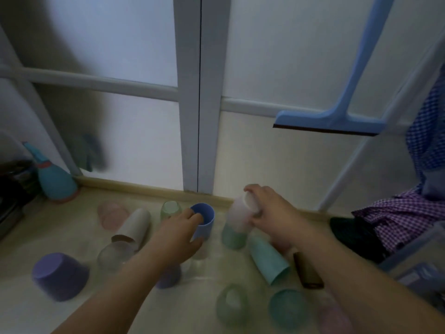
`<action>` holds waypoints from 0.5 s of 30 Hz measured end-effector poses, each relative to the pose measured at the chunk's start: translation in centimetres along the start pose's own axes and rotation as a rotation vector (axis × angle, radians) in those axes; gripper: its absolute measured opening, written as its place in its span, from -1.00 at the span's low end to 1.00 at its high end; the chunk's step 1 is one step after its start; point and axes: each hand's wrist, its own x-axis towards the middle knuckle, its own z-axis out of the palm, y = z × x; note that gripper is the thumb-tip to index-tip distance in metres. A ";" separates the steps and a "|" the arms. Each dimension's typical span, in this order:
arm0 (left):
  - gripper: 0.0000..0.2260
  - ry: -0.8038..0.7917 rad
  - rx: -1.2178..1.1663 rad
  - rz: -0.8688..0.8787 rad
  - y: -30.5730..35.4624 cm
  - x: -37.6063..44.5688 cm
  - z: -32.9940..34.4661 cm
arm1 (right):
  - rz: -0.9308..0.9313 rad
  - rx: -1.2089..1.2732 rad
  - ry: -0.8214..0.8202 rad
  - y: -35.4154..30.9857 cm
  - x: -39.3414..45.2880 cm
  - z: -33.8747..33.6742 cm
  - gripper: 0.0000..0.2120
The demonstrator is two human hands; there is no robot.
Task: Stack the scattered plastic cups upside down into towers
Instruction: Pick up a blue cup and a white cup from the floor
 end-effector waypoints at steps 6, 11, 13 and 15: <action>-0.64 0.025 0.007 -0.037 -0.1 -0.1 -0.5 | 0.045 -0.017 -0.042 1.6 2.5 0.4 -0.34; -0.65 0.030 0.007 -0.086 -0.3 -0.3 0.3 | 0.093 0.043 -0.125 2.1 4.1 2.8 -0.28; -0.64 0.026 0.009 -0.091 -0.4 -0.2 0.7 | 0.123 0.069 -0.154 2.2 4.5 3.8 -0.26; -0.64 0.011 0.012 -0.100 -0.5 0.0 1.1 | 0.150 0.086 -0.173 2.6 4.7 4.8 -0.28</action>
